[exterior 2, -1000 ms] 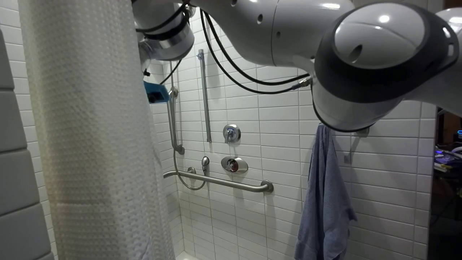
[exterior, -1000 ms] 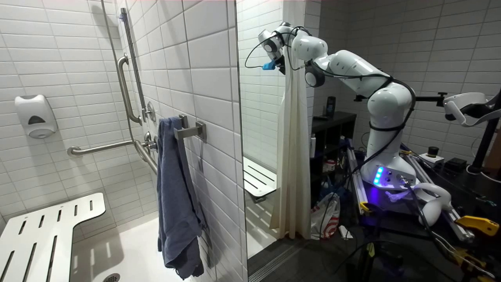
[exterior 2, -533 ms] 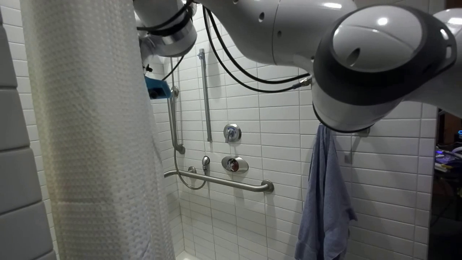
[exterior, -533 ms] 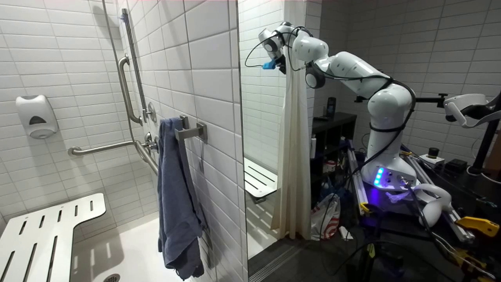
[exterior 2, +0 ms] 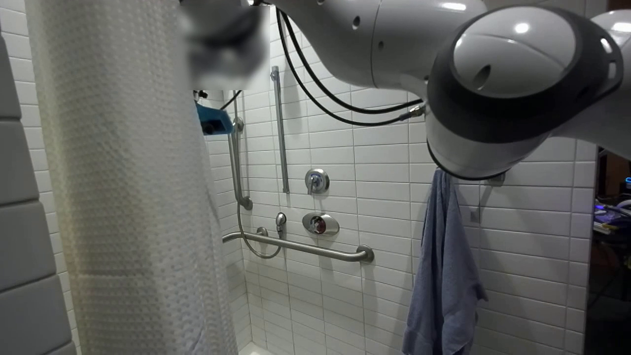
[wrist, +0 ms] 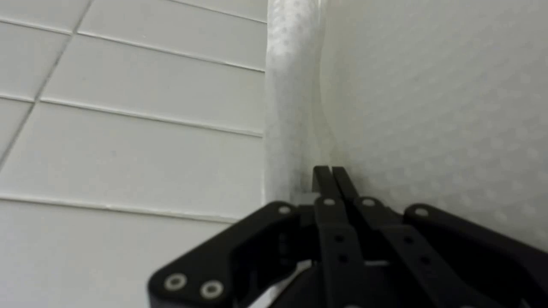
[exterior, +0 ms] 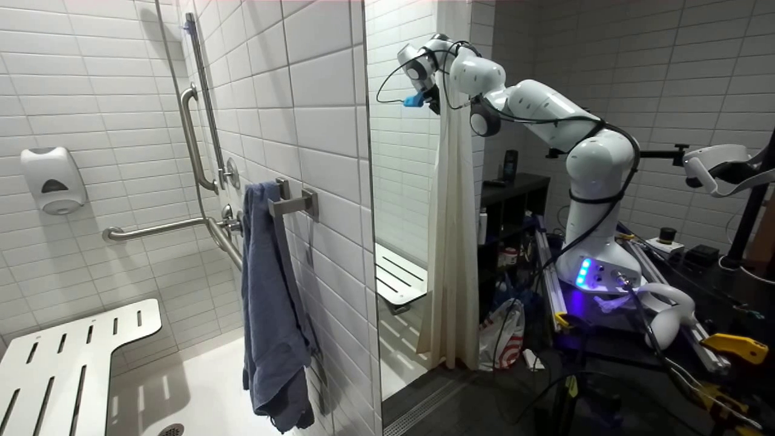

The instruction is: Pull the curtain to the left

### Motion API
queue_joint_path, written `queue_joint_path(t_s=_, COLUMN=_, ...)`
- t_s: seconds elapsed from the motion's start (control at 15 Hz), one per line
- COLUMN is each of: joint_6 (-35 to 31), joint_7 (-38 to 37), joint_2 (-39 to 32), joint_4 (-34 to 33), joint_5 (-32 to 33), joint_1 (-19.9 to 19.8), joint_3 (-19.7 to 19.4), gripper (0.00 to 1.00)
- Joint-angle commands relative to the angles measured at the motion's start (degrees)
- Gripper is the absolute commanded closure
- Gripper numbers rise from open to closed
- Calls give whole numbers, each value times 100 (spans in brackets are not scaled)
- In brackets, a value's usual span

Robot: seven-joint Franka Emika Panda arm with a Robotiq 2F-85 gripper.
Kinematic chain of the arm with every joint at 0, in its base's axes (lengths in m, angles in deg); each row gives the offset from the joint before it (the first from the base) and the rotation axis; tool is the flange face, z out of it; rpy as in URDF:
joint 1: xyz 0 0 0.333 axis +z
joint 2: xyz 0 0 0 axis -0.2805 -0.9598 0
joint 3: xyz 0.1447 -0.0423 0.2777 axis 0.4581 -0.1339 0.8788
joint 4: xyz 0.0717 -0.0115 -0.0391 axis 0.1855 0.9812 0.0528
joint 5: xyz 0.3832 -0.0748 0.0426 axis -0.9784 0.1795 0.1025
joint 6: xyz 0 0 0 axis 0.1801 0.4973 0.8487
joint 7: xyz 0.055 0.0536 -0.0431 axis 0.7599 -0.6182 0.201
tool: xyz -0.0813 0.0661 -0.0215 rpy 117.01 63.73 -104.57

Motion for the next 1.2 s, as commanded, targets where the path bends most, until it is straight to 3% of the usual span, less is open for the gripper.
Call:
queue_joint_path(t_s=0.0, joint_6=-23, joint_7=292, joint_2=0, joint_4=104, joint_5=-85, joint_1=33, joint_3=-108, gripper=99)
queue_joint_path(t_s=0.53, joint_6=-134, joint_7=543, joint_2=-24, joint_4=92, joint_5=-139, joint_1=42, joint_3=-89, gripper=99)
queue_joint_path(t_s=0.87, joint_6=125, joint_7=811, joint_2=-45, joint_4=81, joint_5=-246, joint_1=30, joint_3=-32, gripper=99)
queue_joint_path(t_s=1.0, joint_6=44, joint_7=976, joint_2=-483, joint_4=-139, joint_5=-182, joint_1=351, joint_3=-86, gripper=99)
queue_joint_path(t_s=1.13, joint_6=19, joint_7=1115, joint_2=-377, joint_4=183, joint_5=-280, joint_1=357, joint_3=-47, gripper=99)
